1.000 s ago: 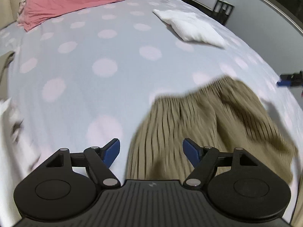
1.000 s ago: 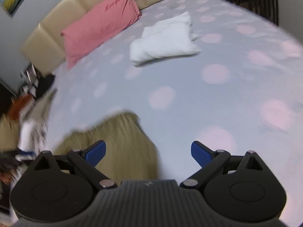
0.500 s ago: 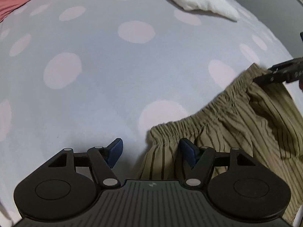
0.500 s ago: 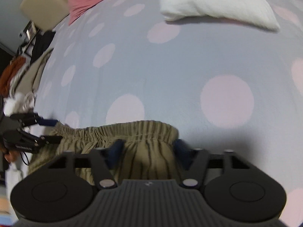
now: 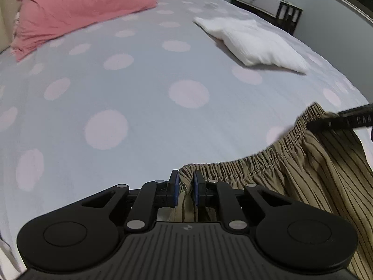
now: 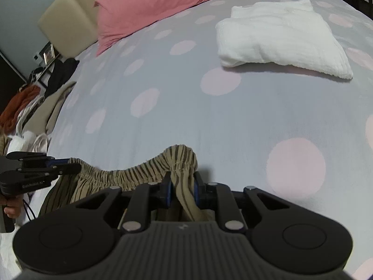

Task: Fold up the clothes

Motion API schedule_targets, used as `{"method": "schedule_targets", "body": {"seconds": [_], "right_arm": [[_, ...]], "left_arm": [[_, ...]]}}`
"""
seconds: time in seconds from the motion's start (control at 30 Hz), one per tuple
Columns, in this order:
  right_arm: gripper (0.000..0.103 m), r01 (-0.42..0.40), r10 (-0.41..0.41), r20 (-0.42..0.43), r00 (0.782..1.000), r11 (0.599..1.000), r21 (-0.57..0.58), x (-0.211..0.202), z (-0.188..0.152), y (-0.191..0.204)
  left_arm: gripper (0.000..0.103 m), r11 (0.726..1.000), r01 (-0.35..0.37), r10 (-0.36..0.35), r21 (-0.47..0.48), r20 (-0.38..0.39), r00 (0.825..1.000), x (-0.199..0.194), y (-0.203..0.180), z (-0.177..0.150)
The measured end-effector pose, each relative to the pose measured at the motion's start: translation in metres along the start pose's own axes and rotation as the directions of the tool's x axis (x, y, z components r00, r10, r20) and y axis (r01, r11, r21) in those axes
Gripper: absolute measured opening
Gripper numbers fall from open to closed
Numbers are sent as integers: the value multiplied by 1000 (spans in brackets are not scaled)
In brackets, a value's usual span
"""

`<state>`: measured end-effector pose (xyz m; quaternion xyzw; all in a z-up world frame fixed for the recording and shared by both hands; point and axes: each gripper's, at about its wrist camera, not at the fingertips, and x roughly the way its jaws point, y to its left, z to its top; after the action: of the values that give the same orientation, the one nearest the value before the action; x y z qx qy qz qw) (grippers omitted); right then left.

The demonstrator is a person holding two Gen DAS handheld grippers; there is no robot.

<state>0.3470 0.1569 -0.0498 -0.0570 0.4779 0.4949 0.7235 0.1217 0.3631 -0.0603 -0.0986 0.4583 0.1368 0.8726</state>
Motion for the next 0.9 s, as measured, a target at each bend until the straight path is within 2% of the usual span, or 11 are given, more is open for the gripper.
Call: {"method": "schedule_targets", "body": {"seconds": [0.07, 0.13, 0.2, 0.27, 0.33, 0.37, 0.47, 0.57, 0.7, 0.77, 0.9], "right_arm": [[19, 39, -39, 4, 999, 998, -40, 11, 2, 11], [19, 111, -112, -19, 994, 992, -64, 26, 2, 18], [22, 200, -204, -50, 978, 977, -73, 42, 1, 21], [31, 198, -199, -42, 979, 980, -32, 39, 2, 17], [85, 208, -208, 3, 978, 976, 60, 21, 6, 10], [92, 213, -218, 40, 975, 972, 98, 8, 9, 6], [94, 221, -249, 196, 948, 963, 153, -51, 8, -13], [94, 205, -236, 183, 954, 963, 173, -109, -10, -33], [96, 169, -194, 135, 972, 969, 180, -183, -88, -43], [96, 159, -176, 75, 981, 967, 200, -208, -143, -36], [96, 98, -81, -62, 995, 929, 358, -228, -241, -23]], "left_arm": [[11, 996, -83, 83, 30, -14, 996, 8, 3, 3], [12, 981, -189, 191, 48, -34, 981, 19, 8, 6], [25, 957, -290, 290, 8, -65, 955, 30, 20, 6], [37, 960, -266, 260, -90, -65, 963, 21, 39, 3], [52, 966, -200, 203, -166, 1, 979, -9, 51, -7], [58, 966, -165, 176, -200, 38, 984, -26, 57, -12], [66, 954, -143, 163, -263, 54, 985, -72, 56, -32], [66, 970, -60, 79, -234, 69, 995, -127, 36, -67], [67, 990, -22, 34, -139, 88, 996, -185, -24, -120], [68, 993, 1, 5, -117, 54, 999, -205, -62, -151], [68, 953, 26, -26, -301, 3, 1000, -215, -116, -208]]}}
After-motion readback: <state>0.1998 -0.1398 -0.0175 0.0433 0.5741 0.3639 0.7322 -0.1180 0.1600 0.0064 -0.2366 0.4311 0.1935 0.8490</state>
